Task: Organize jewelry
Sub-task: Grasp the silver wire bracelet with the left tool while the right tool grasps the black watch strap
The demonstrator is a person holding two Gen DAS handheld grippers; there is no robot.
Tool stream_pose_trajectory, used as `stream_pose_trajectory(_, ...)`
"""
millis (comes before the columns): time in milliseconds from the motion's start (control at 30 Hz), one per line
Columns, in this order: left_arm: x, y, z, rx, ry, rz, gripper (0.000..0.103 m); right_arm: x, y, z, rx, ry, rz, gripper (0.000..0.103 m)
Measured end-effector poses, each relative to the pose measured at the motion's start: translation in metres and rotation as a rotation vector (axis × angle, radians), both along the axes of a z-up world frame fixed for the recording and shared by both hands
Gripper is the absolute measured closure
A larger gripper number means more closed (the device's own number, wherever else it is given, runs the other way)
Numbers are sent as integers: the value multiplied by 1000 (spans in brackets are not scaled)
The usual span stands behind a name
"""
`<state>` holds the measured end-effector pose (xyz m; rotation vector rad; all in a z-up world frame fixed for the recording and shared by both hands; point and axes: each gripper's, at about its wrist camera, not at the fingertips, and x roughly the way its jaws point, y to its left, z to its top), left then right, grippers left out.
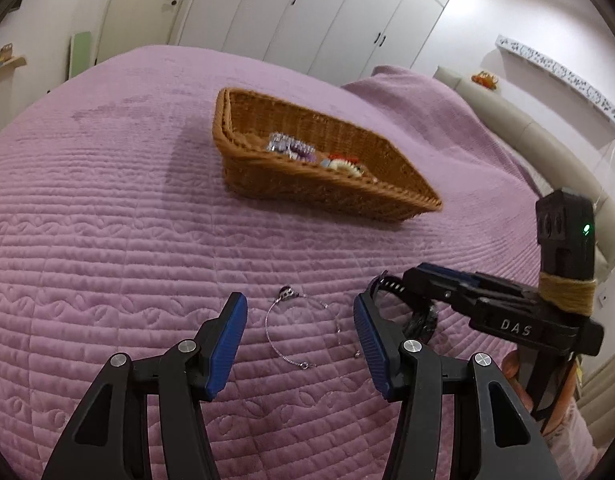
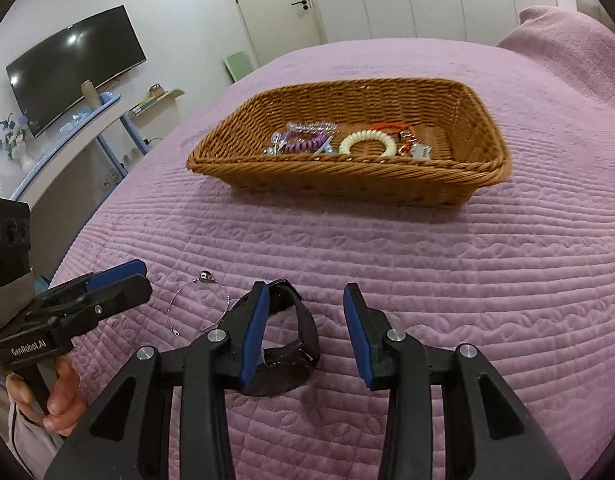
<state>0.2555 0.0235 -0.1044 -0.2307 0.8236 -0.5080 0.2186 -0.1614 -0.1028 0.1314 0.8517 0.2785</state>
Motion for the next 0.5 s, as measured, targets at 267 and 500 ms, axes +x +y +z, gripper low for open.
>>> stream_pose_trajectory(267, 8, -16, -18, 73, 81, -29, 72, 15, 3, -14, 2, 80, 20, 61)
stream_pose_trajectory(500, 12, -15, -23, 40, 113, -64, 74, 7, 4, -21, 29, 124, 43, 62)
